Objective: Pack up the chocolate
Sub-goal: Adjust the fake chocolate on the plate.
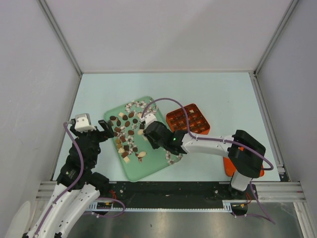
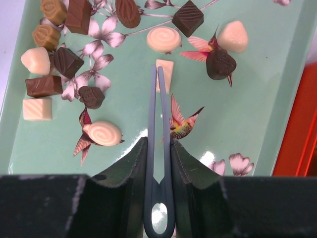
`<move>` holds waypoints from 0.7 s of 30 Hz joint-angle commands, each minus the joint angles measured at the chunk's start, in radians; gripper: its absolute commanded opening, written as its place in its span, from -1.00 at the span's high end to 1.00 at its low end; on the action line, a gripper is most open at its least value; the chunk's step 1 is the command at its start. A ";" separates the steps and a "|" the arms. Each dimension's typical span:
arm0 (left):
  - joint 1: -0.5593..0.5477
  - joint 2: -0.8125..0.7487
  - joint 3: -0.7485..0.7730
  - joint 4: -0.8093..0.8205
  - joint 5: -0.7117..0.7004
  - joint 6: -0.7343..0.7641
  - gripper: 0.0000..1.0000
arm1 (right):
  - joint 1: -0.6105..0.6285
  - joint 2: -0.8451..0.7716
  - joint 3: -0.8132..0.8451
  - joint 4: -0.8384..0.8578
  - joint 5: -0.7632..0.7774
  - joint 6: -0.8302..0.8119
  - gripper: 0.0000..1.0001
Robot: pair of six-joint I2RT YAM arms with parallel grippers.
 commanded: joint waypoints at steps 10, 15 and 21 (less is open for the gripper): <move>0.010 -0.006 -0.002 0.011 0.000 0.018 -0.83 | 0.015 0.022 0.000 0.048 0.067 0.057 0.41; 0.011 -0.005 -0.002 0.012 0.000 0.020 -0.84 | 0.015 0.025 0.002 0.043 0.067 0.046 0.36; 0.011 -0.009 -0.002 0.009 -0.003 0.018 -0.83 | 0.013 0.037 0.002 0.042 0.055 0.048 0.34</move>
